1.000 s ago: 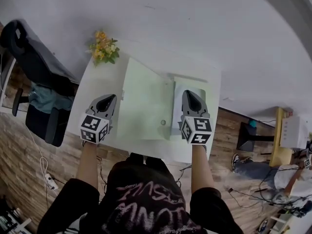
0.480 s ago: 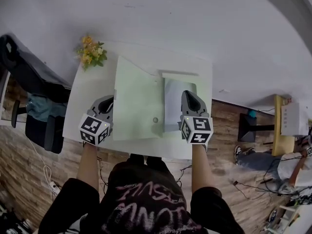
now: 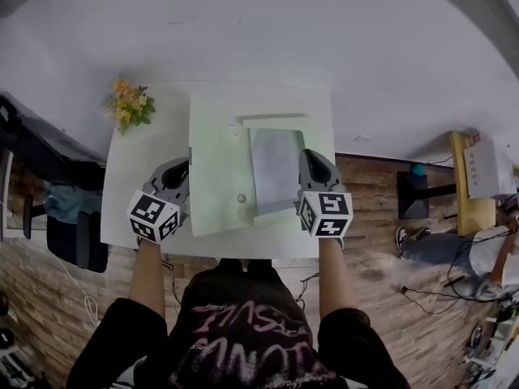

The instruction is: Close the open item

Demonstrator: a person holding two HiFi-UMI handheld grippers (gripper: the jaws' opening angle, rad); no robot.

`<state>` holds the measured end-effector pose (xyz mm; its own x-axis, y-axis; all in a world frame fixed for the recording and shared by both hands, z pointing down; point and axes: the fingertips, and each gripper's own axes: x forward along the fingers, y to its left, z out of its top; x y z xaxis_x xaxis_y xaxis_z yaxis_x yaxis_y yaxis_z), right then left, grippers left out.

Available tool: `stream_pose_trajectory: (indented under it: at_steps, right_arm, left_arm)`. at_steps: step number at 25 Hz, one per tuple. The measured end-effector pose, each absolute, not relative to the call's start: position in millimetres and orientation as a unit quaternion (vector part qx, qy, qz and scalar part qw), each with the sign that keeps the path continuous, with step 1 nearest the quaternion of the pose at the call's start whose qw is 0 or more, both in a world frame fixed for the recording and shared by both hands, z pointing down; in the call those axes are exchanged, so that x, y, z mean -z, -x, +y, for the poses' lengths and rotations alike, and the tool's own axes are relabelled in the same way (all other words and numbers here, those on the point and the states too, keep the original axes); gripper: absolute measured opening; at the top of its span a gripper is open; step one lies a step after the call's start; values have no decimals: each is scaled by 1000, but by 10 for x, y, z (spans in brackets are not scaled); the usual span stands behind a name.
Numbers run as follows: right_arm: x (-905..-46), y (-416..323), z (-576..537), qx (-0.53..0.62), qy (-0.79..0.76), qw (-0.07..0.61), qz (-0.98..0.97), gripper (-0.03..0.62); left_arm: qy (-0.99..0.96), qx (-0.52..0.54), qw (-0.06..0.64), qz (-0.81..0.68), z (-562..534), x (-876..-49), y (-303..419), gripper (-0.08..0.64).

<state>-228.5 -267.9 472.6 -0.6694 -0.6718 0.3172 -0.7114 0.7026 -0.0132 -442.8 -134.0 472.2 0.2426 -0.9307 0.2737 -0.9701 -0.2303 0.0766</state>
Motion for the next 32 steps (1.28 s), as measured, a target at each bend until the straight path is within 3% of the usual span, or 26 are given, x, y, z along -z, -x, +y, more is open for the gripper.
stream_pose_trajectory:
  at_steps: [19, 32]
  right_arm:
    - [-4745, 786, -2983, -94, -462, 124, -873, 26]
    - [-5045, -30, -3030, -131, -507, 131, -842, 27]
  left_arm:
    - [-845, -138, 86, -509, -2175, -4670, 2944, 15]
    - [-873, -225, 98, -422, -2562, -5253, 2008, 15]
